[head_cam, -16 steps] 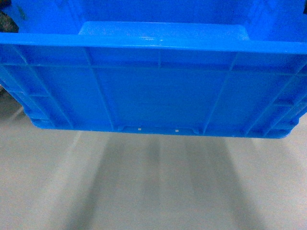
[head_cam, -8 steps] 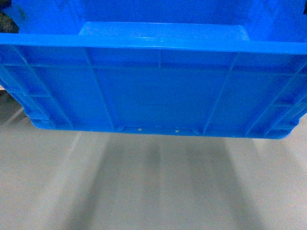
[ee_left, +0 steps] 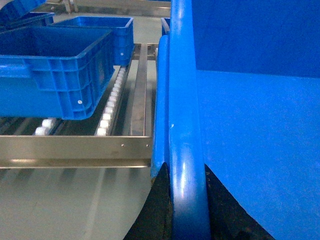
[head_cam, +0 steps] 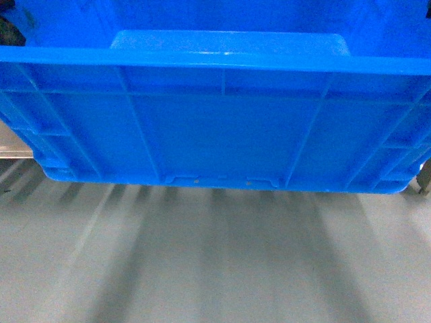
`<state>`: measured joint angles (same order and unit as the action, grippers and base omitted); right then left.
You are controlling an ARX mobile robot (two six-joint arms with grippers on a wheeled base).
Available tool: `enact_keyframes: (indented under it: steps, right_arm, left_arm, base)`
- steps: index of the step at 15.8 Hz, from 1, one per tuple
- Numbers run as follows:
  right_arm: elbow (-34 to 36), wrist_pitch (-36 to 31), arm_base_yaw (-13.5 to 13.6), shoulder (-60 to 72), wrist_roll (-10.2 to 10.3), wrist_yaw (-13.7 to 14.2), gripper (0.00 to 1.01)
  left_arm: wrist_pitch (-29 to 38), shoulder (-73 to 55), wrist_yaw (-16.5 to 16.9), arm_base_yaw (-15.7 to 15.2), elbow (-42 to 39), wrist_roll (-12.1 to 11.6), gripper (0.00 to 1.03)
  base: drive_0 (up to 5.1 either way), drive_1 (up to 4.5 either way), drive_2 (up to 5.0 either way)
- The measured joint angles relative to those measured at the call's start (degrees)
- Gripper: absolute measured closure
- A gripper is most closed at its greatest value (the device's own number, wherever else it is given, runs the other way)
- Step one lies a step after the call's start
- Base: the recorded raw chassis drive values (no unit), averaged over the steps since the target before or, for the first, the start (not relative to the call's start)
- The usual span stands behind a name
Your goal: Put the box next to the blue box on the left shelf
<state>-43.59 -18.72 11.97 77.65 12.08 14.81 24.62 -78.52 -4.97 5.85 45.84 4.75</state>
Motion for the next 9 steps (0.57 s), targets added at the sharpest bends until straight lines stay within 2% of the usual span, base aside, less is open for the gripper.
enact_keyframes:
  steps: [9]
  right_arm:
    - [0.0, 0.2, 0.0, 0.0, 0.1, 0.0, 0.93]
  left_arm:
    - [-0.1, 0.0, 0.1, 0.0, 0.0, 0.0, 0.94]
  base:
    - [0.1, 4.28, -4.2]
